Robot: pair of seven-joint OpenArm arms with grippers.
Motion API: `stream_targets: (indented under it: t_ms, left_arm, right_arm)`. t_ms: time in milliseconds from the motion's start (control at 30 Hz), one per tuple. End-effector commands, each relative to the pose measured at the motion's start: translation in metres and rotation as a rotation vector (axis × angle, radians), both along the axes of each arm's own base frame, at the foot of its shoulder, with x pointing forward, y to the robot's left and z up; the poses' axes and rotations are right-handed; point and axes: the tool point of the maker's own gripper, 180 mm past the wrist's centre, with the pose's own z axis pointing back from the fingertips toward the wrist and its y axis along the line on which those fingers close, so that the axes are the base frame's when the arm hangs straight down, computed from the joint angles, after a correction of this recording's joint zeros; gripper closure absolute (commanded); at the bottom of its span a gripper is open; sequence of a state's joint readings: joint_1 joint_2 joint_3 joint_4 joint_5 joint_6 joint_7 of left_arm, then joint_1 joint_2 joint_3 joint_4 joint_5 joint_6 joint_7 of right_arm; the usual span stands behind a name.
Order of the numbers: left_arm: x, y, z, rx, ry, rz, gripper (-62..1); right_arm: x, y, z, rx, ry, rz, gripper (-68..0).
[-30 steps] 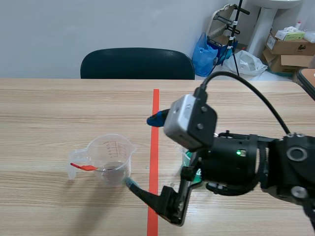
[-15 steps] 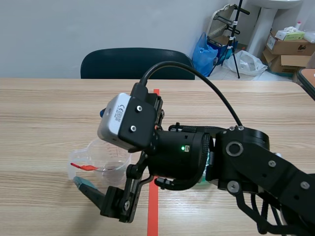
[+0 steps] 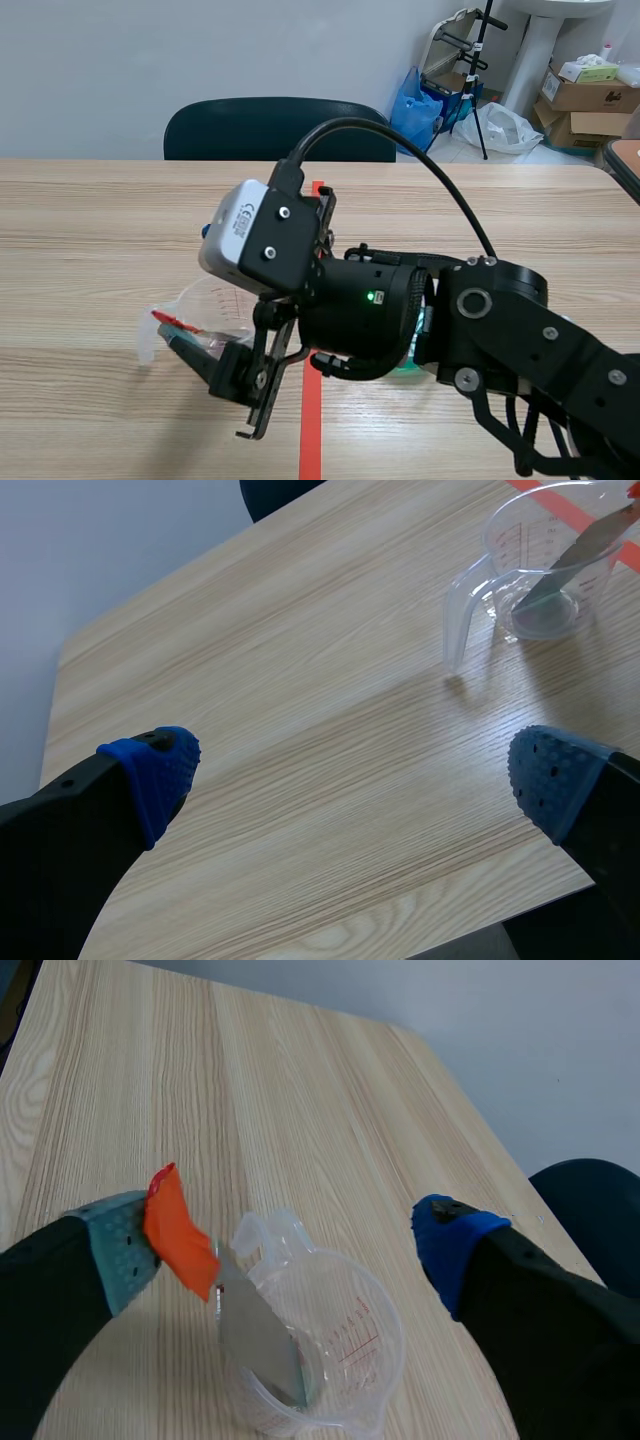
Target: Do the redox reaction experiment
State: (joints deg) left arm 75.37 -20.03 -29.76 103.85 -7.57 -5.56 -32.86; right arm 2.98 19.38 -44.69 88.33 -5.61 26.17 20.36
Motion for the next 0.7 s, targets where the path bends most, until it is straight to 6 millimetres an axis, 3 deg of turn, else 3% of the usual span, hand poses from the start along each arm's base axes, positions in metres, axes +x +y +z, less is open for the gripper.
stream_targets:
  t_ms: [0, 400, 667]
  left_arm:
    - [0.002, -0.002, 0.006, -0.012, -0.025, 0.005, -62.3]
    - [0.002, -0.002, 0.006, -0.012, -0.025, 0.005, -62.3]
    - [0.002, -0.002, 0.006, -0.012, -0.025, 0.005, -62.3]
  right_arm:
    - [0.005, 0.001, 0.012, 0.033, -0.021, -0.001, -38.0]
    - [0.006, 0.0, 0.012, 0.031, -0.021, -0.002, -1.8]
    - [0.019, 0.0, 0.023, 0.045, -0.01, -0.012, -0.7]
